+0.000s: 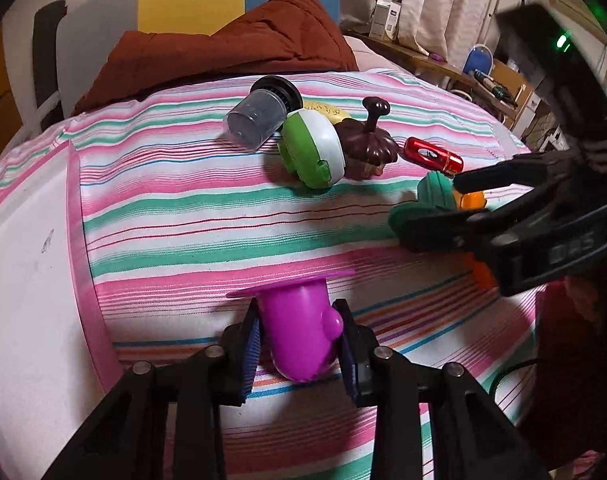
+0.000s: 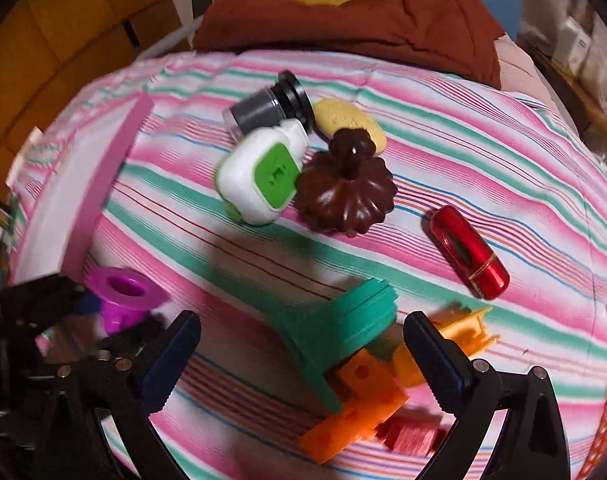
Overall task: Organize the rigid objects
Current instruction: 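Grasp the purple cup-shaped piece with the left tool while the right tool grasps the green comb piece, then carry the purple piece into the white tray and open the left tool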
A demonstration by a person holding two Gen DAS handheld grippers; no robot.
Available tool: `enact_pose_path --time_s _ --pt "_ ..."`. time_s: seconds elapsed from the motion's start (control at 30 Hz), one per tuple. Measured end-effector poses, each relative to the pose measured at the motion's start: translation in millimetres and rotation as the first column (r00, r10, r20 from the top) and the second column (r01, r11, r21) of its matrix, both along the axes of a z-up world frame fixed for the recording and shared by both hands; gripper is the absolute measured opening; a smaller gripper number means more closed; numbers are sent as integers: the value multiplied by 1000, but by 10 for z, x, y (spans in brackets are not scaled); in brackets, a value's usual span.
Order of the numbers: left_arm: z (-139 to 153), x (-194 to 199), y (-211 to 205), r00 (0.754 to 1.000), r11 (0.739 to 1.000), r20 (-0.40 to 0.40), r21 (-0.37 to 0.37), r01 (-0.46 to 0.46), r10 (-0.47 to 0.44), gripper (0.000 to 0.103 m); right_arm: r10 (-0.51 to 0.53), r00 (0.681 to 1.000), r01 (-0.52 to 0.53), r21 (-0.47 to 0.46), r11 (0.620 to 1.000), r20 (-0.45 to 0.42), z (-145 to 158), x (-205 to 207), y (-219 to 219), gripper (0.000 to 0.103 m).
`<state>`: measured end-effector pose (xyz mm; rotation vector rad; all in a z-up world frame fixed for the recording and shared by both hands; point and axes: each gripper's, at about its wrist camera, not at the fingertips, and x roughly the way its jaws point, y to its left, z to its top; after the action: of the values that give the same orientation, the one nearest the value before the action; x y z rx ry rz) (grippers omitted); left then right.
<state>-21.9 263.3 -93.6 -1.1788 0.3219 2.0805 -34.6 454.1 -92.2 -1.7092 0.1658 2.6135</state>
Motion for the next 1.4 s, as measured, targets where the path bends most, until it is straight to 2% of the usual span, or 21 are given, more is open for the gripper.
enact_pose_path --time_s 0.03,0.07,0.1,0.17,0.3,0.4,0.53,0.67,0.93,1.03,1.1,1.17,1.23,1.33,1.4 --pt "5 7 -6 1000 1000 8 8 -4 4 34 0 1000 -1 13 1000 14 -43 -13 9 97" --pt "1 -10 -14 1000 1000 20 18 -10 9 34 0 1000 -1 25 1000 29 -81 -22 8 88" --pt "4 -28 -25 999 1000 32 26 -12 11 34 4 999 -6 54 999 36 -102 -23 -16 63" --pt "-3 -52 47 999 999 44 30 -10 9 35 10 999 -12 79 997 30 -93 -13 -37 63" --pt "22 -92 66 996 999 84 39 -19 15 39 25 999 -26 63 998 27 -59 3 -51 63" --pt "30 -120 114 995 999 94 34 -21 18 39 -14 999 14 -4 1000 37 -49 1 66 63" --pt "21 -106 169 999 1000 48 -3 -11 12 32 -13 999 13 2 1000 39 -45 3 83 63" --pt "25 -48 142 1000 1000 21 -6 -12 12 32 -6 999 5 19 1000 33 -45 21 108 63" --pt "439 5 -175 1000 996 -14 90 -15 16 32 -9 999 8 29 1000 31 -91 104 111 63" --pt "668 -175 -514 997 988 -5 139 -71 72 32 0 999 -1 52 999 36 -96 120 85 63" --pt "808 -408 -813 989 976 -2 165 -144 146 32 4 999 -6 70 998 36 -92 147 77 63" --pt "853 -641 -1060 979 966 -7 161 -202 206 32 2 999 -5 74 997 36 -91 165 77 63" --pt "828 -936 -1314 961 953 -14 132 -271 275 32 0 999 -3 75 997 37 -83 168 89 63" --pt "679 -1412 -1636 932 926 57 110 -362 358 32 0 999 -3 83 997 36 -98 145 46 63" --pt "564 -1676 -1787 902 898 95 91 -430 422 32 4 999 -7 90 996 33 -92 166 45 63"
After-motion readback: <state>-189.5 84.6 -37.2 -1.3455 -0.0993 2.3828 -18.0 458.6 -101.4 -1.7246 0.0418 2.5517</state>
